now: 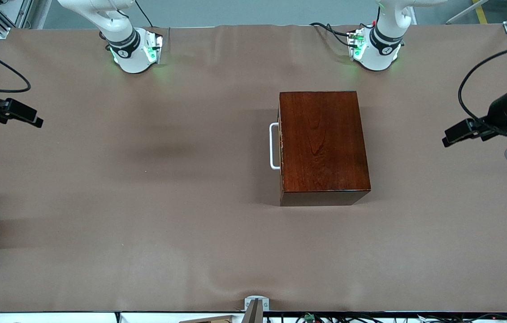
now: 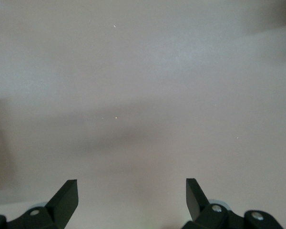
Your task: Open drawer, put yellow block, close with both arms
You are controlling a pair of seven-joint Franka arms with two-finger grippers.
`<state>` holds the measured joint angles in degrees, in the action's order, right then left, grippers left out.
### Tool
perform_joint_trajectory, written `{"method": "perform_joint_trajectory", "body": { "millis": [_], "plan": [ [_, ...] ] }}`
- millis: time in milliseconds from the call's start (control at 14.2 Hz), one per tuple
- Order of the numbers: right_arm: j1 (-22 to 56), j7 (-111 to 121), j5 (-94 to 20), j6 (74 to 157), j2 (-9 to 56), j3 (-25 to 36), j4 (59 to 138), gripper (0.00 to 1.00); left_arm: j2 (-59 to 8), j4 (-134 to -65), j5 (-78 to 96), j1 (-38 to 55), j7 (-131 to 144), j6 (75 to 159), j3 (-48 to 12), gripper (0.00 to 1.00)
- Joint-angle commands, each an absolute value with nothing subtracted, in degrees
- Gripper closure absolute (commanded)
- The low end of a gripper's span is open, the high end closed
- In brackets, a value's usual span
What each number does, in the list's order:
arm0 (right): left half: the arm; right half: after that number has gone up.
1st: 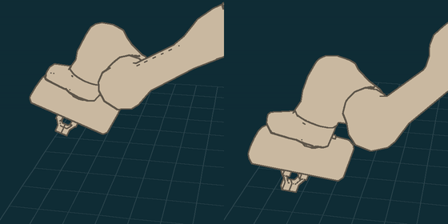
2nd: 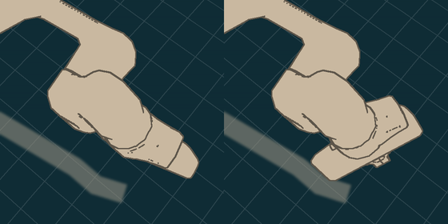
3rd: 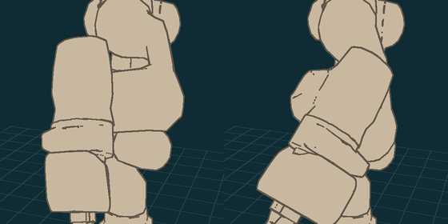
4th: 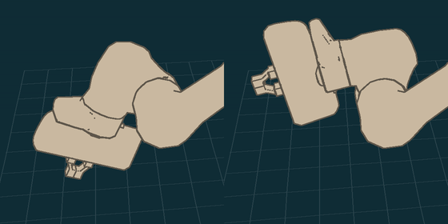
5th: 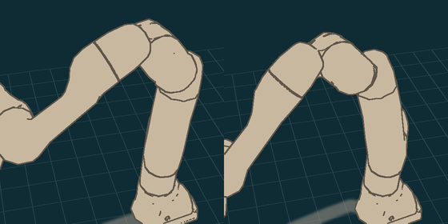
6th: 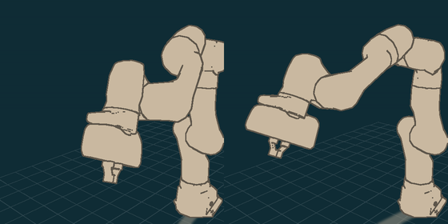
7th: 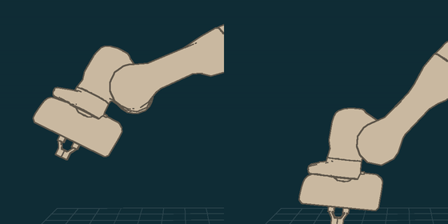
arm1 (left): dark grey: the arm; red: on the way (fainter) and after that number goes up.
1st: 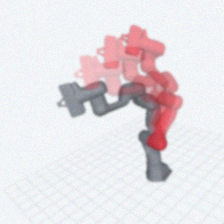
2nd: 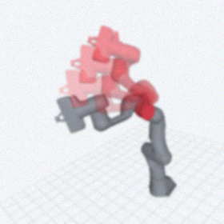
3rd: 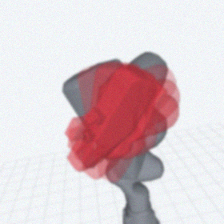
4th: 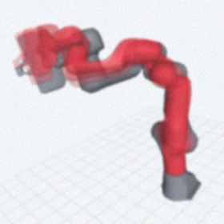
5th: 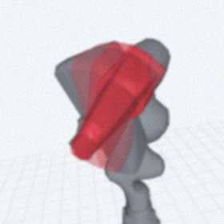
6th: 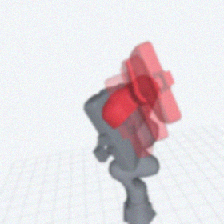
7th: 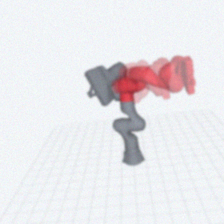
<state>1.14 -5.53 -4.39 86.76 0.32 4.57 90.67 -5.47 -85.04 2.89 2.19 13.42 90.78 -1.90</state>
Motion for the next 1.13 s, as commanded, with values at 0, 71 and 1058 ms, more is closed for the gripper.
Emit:
{"method": "perform_joint_trajectory", "body": {
  "millis": [0,71,1058],
  "plan": [
    [1.05,-6.06,-3.6,85.96,-0.7,4.83,91.14,0.0,0.53,-92.29,4.22,3.16,12.13,92.9,-0.88,0.0],
    [1.23,-6.06,-3.6,86.04,-0.7,4.75,91.14,0.0,0.53,-92.02,3.96,2.99,11.17,92.81,-0.97,0.0],
    [3.69,-6.68,-3.78,85.78,-0.44,4.75,88.77,0.0,0.0,-91.49,-1.75,3.34,3.16,92.81,-1.49,0.0]
  ]
}}
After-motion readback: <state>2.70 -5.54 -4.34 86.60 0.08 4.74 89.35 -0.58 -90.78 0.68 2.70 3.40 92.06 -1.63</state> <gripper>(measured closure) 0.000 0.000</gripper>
